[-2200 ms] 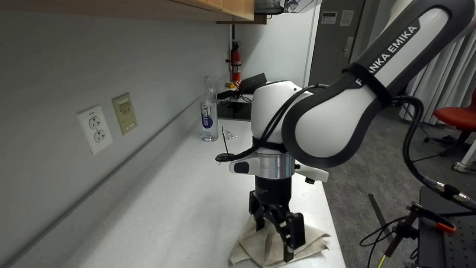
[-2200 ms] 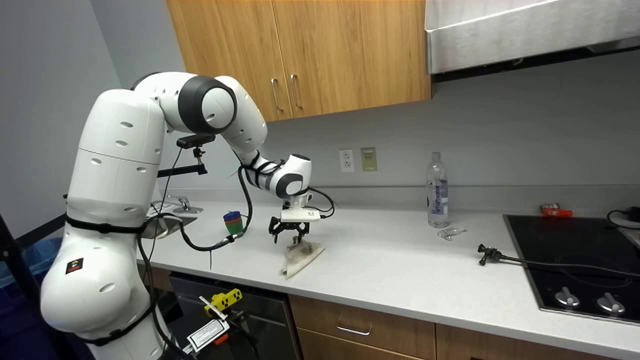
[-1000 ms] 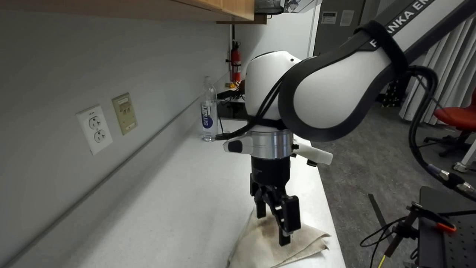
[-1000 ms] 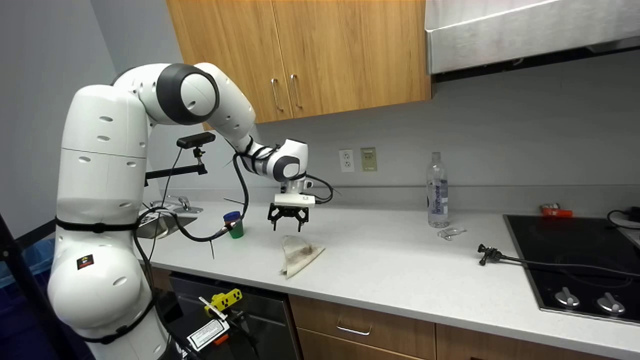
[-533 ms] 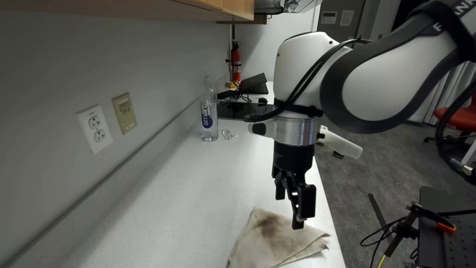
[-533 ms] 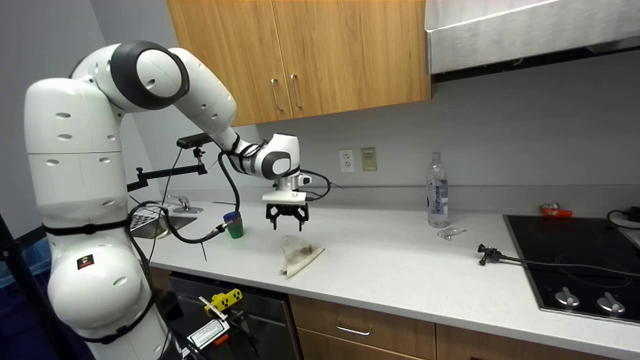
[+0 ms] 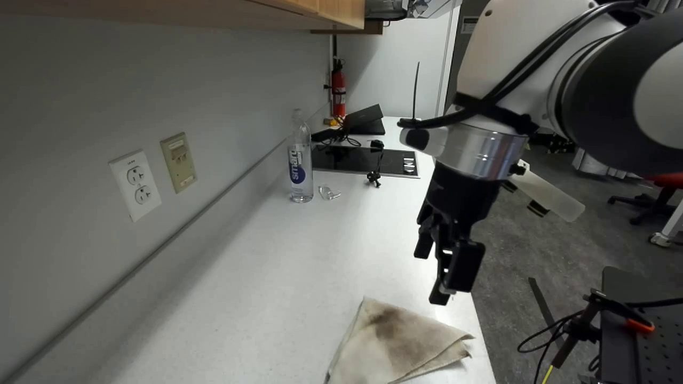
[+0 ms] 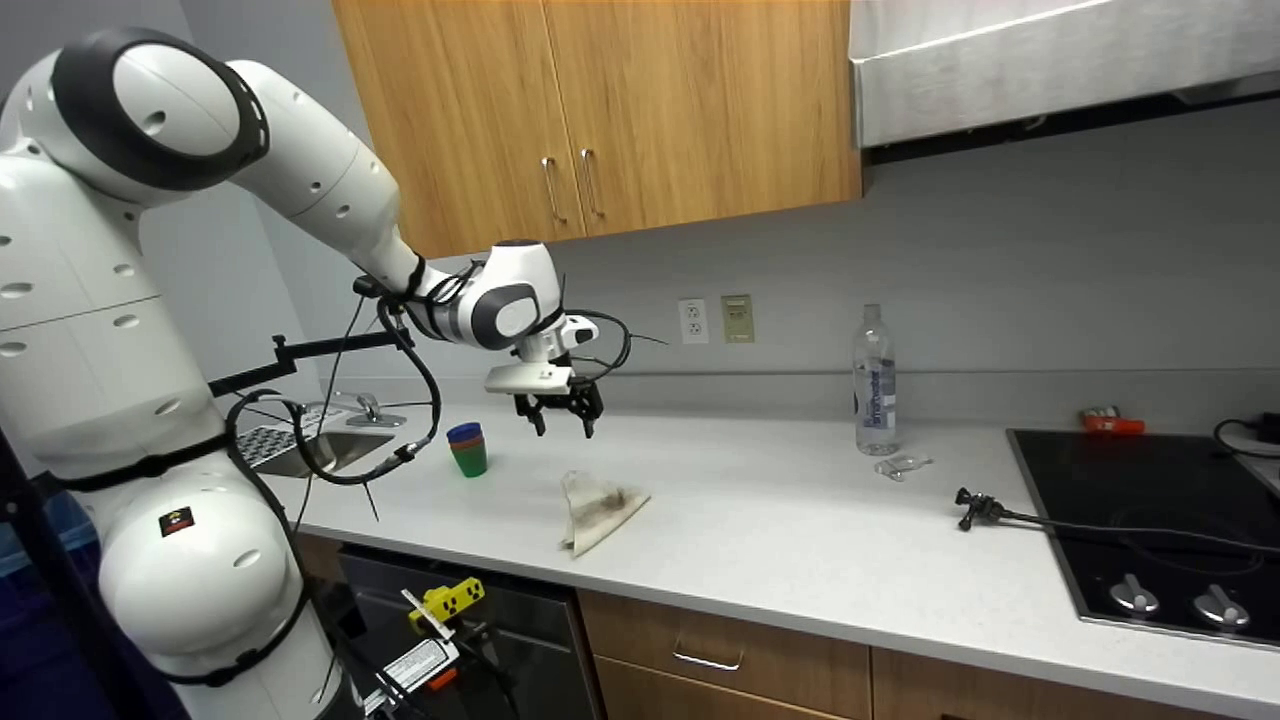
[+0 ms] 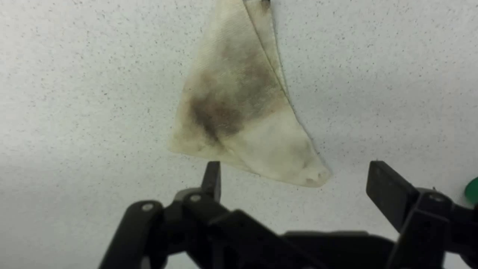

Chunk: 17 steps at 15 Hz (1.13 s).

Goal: Fold the towel

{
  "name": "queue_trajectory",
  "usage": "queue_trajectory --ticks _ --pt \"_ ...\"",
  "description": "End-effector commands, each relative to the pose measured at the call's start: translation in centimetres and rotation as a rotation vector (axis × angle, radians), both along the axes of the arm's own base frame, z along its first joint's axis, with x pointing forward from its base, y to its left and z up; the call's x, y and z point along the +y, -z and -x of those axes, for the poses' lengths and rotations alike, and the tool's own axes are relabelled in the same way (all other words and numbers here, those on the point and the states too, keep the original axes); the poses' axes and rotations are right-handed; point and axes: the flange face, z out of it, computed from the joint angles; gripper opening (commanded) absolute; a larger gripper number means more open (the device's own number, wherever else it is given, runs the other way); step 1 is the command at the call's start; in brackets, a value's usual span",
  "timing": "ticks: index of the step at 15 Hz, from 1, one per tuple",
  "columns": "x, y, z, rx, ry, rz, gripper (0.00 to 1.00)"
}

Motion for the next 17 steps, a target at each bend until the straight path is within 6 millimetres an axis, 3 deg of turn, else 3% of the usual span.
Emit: queue_trajectory --ticks 1,5,6,17 --pt "-0.7 -1.6 2.0 -0.072 0.1 -0.03 1.0" --pt "-0.8 -2.1 2.8 -0.103 0.182 -0.049 1.0" --pt "-0.4 -1.3 1.6 -0.072 0.139 -0.033 1.0" --pt "-0.5 -1.4 2.0 -0.078 0.167 -0.038 1.0"
